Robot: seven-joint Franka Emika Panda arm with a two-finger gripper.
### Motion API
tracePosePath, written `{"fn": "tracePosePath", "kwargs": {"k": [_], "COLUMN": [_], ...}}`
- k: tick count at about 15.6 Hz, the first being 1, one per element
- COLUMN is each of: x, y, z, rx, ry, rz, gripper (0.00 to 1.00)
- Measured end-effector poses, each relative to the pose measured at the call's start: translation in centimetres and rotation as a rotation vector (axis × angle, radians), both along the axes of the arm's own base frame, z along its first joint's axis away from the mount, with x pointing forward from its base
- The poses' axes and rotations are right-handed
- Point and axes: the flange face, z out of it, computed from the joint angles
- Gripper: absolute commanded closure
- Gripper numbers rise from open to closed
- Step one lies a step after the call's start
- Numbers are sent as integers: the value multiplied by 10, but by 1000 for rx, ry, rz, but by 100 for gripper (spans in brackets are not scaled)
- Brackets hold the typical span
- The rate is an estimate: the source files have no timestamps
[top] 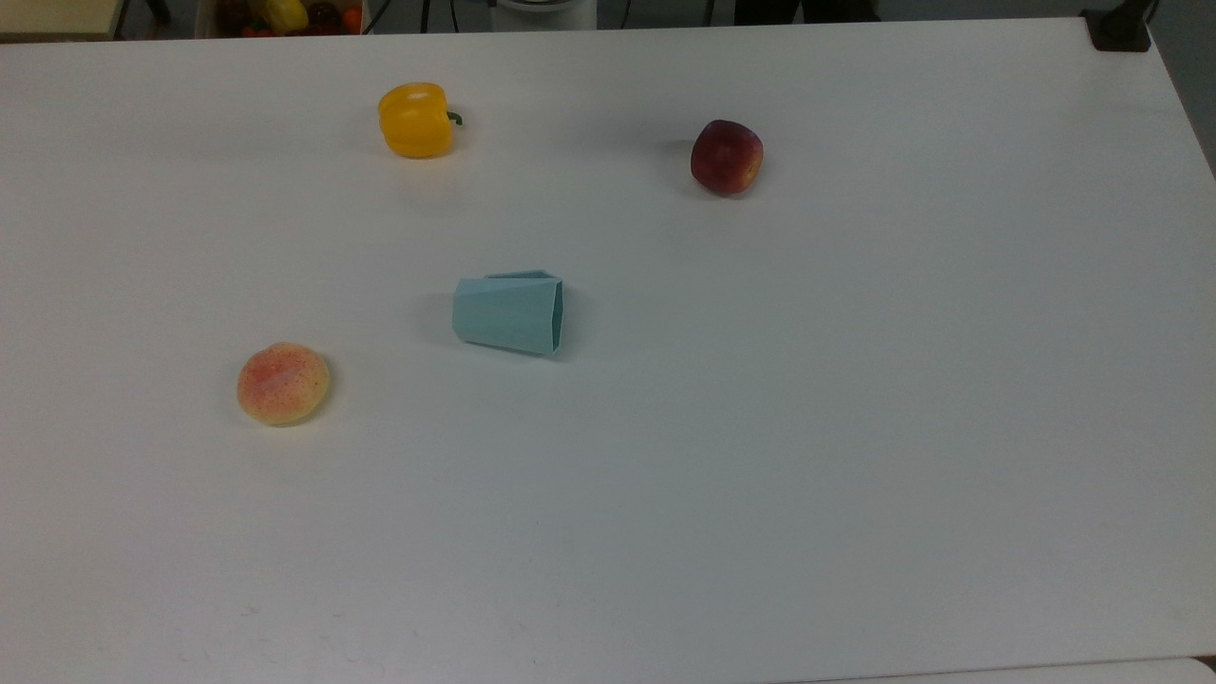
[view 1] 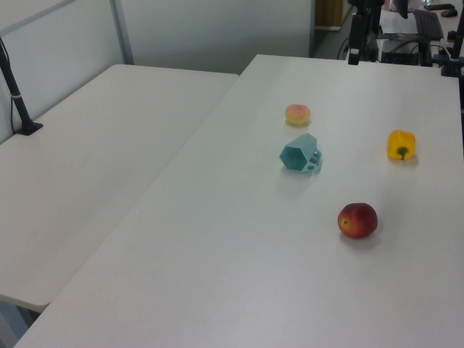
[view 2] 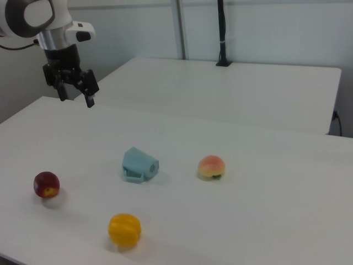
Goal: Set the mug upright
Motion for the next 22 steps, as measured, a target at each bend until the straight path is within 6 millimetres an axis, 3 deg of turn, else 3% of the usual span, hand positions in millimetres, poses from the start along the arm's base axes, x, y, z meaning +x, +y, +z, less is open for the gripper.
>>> {"fn": "tracePosePath", "kwargs": {"k": [14,22], "x": [3,16], "y": [2,29], "z": [-9,-32], "rx": [-27,-128], "ry": [12,10], "rz": [10,-15], "gripper": [0,0]}}
